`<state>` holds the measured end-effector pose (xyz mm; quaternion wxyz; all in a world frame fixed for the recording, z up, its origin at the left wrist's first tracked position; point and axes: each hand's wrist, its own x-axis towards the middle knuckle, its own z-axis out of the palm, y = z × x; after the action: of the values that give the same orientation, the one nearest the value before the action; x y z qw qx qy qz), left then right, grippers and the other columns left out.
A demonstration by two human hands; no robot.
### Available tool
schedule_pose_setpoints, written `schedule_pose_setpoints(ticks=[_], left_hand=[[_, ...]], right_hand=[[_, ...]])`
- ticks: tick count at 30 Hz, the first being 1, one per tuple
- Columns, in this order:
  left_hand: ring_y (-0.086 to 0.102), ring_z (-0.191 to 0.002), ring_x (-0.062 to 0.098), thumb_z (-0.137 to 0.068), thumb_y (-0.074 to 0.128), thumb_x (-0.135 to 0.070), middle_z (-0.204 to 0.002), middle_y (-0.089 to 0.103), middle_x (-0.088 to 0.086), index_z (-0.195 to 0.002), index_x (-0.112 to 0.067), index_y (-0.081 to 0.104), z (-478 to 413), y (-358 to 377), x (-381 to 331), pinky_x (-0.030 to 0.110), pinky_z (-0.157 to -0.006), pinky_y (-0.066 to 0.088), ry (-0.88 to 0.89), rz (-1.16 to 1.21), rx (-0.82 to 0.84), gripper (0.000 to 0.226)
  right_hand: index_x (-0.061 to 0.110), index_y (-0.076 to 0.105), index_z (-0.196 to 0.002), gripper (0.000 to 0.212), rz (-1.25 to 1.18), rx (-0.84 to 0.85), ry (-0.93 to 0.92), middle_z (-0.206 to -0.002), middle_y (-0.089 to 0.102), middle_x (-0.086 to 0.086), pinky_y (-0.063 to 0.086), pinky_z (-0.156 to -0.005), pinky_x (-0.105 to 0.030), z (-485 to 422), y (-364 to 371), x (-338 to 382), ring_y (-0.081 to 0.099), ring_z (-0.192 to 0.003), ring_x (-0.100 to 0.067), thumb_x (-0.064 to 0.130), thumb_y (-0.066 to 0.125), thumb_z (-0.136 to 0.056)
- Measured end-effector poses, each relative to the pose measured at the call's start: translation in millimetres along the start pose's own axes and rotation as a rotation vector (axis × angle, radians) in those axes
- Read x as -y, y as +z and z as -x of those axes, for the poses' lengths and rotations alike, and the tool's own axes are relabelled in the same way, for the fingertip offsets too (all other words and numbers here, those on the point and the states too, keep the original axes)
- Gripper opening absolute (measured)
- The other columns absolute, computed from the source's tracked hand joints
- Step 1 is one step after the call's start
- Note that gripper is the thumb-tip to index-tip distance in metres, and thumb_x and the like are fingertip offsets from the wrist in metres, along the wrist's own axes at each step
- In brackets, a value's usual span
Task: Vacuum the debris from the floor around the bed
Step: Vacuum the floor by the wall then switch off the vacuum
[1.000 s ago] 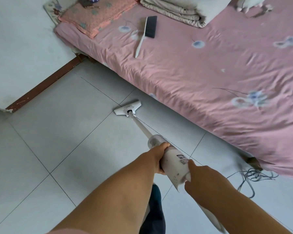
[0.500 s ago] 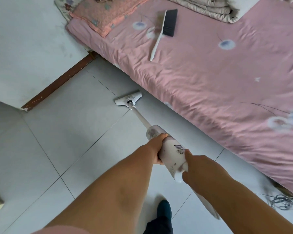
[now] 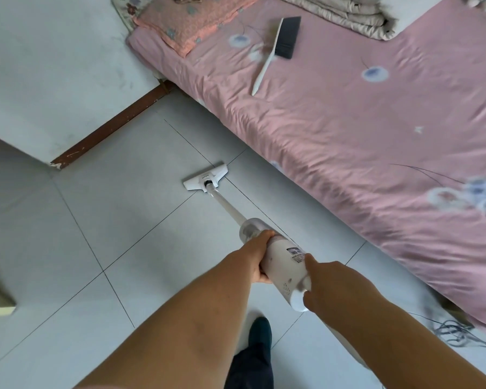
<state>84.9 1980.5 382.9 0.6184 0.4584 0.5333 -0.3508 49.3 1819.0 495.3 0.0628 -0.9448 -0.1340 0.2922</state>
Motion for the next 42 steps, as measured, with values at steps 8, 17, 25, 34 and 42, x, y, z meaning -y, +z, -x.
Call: schedule_pose_setpoints(ticks=[8,17,25,34,42], left_hand=[[0.068,-0.095,0.031,-0.079,0.073,-0.052,-0.11,0.068,0.014,-0.113,-0.012,0.058,38.7,59.4,117.9,0.045,-0.063,0.061,-0.049,0.048,0.05,0.055],[0.068,-0.098,0.031,-0.079,0.071,-0.05,-0.11,0.068,0.013,-0.106,-0.015,0.057,74.4,109.1,206.7,0.049,-0.075,0.061,-0.075,0.05,0.111,0.046],[0.067,-0.096,0.03,-0.079,0.074,-0.051,-0.108,0.067,0.012,-0.108,-0.014,0.055,60.4,83.7,167.0,0.043,-0.061,0.059,-0.05,0.086,0.059,0.051],[0.068,-0.092,0.027,-0.077,0.076,-0.051,-0.105,0.069,0.011,-0.119,-0.013,0.057,28.3,29.7,98.1,0.04,-0.062,0.058,-0.017,0.175,-0.041,0.059],[0.07,-0.085,0.029,-0.074,0.079,-0.05,-0.103,0.07,0.014,-0.122,-0.013,0.058,15.1,-4.3,90.6,0.04,-0.048,0.058,-0.021,0.256,-0.095,0.065]], right_hand=[[0.023,0.028,-0.145,0.062,0.053,0.055,0.002,-0.111,0.058,0.001,0.043,-0.071,-0.028,108.2,32.5,-68.3,0.059,-0.103,-0.021,0.029,0.05,-0.087],[0.022,0.032,-0.135,0.053,0.024,0.06,0.003,-0.101,0.059,0.0,0.038,-0.069,-0.027,195.6,53.5,-120.2,0.06,-0.098,-0.022,0.029,0.047,-0.085],[0.024,0.026,-0.146,0.062,0.059,0.071,-0.03,-0.109,0.06,0.001,0.041,-0.071,-0.026,152.1,41.7,-94.5,0.059,-0.1,-0.019,0.029,0.049,-0.089],[0.023,0.027,-0.146,0.063,0.09,0.089,-0.111,-0.113,0.057,0.0,0.045,-0.077,-0.029,66.3,22.4,-44.3,0.058,-0.103,-0.02,0.028,0.051,-0.089],[0.023,0.027,-0.146,0.063,0.146,0.139,-0.171,-0.116,0.057,0.0,0.04,-0.072,-0.028,33.9,28.8,-18.6,0.058,-0.106,-0.02,0.024,0.052,-0.089]])
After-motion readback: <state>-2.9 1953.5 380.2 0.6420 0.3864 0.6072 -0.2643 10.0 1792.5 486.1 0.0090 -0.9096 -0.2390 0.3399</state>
